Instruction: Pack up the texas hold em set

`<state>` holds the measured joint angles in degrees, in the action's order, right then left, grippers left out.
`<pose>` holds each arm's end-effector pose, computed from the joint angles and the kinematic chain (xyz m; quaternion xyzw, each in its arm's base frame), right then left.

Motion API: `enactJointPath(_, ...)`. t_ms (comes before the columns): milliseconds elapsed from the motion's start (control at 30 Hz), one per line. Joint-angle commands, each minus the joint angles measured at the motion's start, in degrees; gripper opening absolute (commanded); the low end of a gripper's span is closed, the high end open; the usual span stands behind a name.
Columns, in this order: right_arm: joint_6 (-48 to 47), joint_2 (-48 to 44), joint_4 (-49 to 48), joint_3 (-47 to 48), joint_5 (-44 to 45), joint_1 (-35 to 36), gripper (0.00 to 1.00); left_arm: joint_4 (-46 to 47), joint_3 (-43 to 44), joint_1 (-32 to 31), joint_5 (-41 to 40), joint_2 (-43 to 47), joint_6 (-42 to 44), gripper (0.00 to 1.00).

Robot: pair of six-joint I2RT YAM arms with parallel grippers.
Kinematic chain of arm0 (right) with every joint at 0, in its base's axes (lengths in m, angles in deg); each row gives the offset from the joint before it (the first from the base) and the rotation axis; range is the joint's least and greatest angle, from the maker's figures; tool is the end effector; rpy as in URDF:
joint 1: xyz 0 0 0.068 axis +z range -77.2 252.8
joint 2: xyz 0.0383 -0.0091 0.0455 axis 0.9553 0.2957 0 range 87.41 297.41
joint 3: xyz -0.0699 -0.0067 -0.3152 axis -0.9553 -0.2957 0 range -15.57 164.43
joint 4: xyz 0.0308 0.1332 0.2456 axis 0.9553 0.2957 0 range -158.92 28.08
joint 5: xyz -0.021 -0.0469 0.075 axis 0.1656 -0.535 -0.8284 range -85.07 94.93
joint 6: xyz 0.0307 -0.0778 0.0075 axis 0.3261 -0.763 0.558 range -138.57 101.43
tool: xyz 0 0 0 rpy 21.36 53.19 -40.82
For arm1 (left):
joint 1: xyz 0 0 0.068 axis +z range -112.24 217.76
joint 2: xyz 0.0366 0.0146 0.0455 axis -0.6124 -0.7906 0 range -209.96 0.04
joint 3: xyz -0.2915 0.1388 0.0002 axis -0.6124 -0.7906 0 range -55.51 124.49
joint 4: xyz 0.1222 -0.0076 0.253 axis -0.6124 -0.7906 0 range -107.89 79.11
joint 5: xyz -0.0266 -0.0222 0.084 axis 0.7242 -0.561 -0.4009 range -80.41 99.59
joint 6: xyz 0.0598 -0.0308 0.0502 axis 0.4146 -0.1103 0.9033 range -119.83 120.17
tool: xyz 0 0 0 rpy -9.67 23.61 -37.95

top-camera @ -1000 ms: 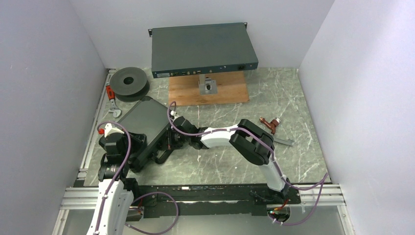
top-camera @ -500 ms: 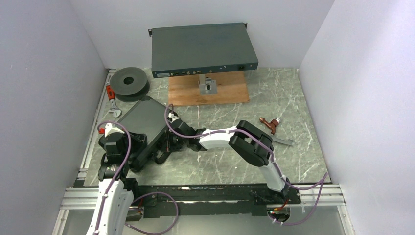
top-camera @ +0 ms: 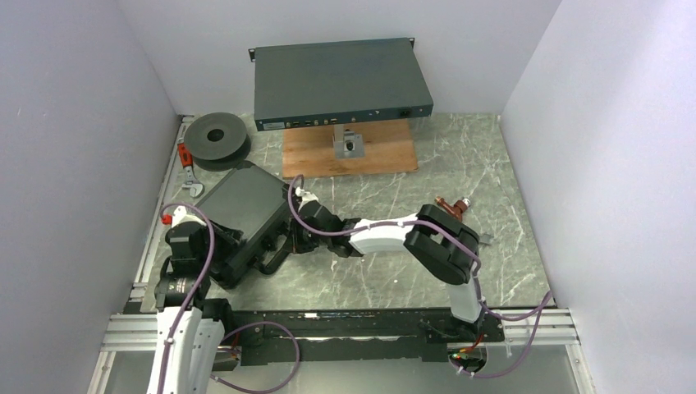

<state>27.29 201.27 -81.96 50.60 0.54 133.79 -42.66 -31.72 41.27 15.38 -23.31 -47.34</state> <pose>0.2337 0.4332 0.1621 -0.1341 0.8749 0.3930 0.2493 0.1216 0.0002 0.2241 -0.3527 0.7964 -0.2241 0.4372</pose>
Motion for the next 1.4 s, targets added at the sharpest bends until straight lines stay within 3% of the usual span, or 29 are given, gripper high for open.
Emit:
enactJointPath(0,-2.6,-6.6,-1.9,-2.5,1.6,0.3,0.01,-7.0,8.5,-0.2,-2.7,0.4,5.3,0.24)
enactJointPath(133,-4.3,-11.5,-3.0,-5.6,3.6,0.5,0.17,-9.8,14.6,-0.2,-4.7,0.7,8.5,0.29)
enactJointPath(300,-8.0,-18.9,-3.3,-9.0,7.5,0.6,0.39,-12.9,20.9,-0.2,-7.0,1.5,13.9,0.43)
enactJointPath(600,-16.6,-31.9,-4.4,-14.1,13.1,0.6,0.75,-9.5,23.2,-0.2,-6.9,7.5,24.8,0.92)
enactJointPath(767,-22.3,-39.1,-7.0,-17.6,17.4,0.6,0.91,-6.6,20.2,-0.2,-3.2,11.0,29.8,1.00)
enactJointPath(800,-23.4,-40.1,-7.6,-18.1,18.4,0.5,0.98,-6.2,19.9,-0.2,-2.9,11.4,30.1,1.00)
enactJointPath(1067,-27.5,-48.3,-6.9,-18.4,27.0,0.6,1.00,-5.0,19.4,-0.1,-0.1,13.5,31.0,1.00)
enactJointPath(1367,-29.6,-55.5,10.8,-11.7,37.4,0.5,1.00,-5.6,19.2,0.2,-0.6,14.6,31.2,1.00)
